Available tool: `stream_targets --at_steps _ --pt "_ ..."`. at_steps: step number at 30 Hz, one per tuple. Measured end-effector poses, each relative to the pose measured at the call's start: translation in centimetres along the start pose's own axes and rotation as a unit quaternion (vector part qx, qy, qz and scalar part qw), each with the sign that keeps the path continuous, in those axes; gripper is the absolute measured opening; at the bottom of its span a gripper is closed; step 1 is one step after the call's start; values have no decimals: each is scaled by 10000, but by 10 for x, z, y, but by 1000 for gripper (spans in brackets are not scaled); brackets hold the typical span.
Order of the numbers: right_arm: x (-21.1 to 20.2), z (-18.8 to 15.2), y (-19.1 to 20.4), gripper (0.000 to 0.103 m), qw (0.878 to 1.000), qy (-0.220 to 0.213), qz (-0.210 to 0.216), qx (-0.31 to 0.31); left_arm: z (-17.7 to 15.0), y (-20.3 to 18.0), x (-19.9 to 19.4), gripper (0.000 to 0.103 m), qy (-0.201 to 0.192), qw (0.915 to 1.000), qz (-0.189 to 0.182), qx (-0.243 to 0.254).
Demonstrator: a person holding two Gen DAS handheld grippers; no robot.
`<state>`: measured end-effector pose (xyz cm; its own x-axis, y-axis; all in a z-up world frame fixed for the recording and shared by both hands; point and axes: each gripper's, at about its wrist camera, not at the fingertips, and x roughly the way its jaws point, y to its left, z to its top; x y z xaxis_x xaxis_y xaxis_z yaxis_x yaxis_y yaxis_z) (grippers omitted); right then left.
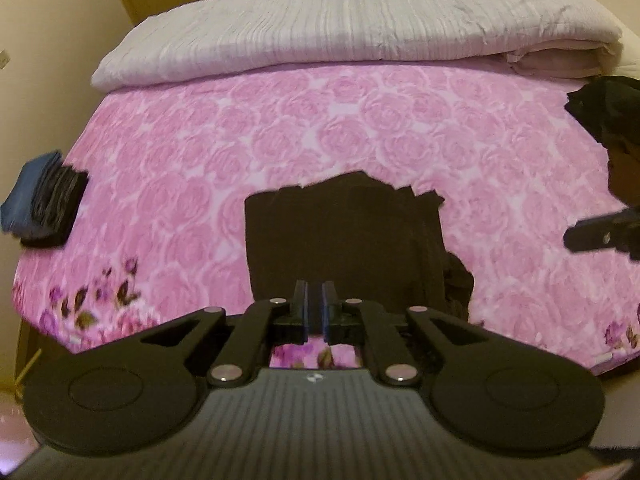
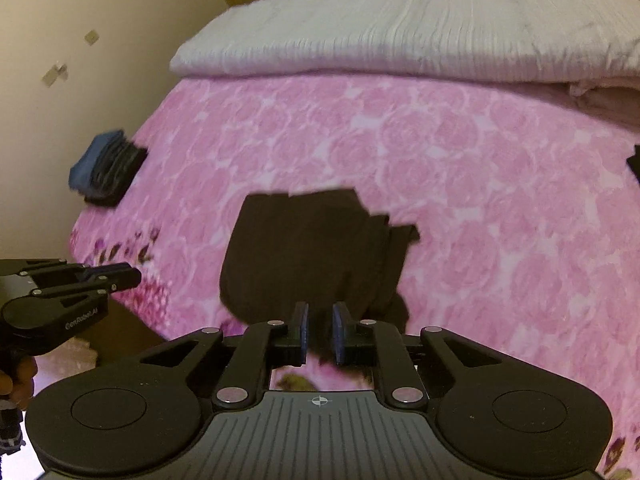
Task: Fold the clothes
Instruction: 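Lower the dark garment onto the pink sheet and open both tools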
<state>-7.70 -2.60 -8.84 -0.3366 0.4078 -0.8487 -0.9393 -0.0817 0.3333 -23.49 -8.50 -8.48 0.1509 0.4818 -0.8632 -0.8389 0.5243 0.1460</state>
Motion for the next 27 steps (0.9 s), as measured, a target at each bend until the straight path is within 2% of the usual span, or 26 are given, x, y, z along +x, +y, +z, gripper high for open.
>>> stream_targets --at_steps 7,14,21,27 --pt "-5 -61 2 13 9995 283 -26 -149 -48 -33 -24 10 113 9998 140 -101" --pt "-19 -100 12 14 9992 321 69 -217 -87 -53 -56 13 108 9998 153 -74" --pt "-37 -108 30 14 9993 114 -26 -346 -95 -40 -81 16 -146 9997 142 -128" --pt "-38 -104 52 14 9991 -72 -244 -328 -91 -13 -81 16 -294 9995 -14 -56"
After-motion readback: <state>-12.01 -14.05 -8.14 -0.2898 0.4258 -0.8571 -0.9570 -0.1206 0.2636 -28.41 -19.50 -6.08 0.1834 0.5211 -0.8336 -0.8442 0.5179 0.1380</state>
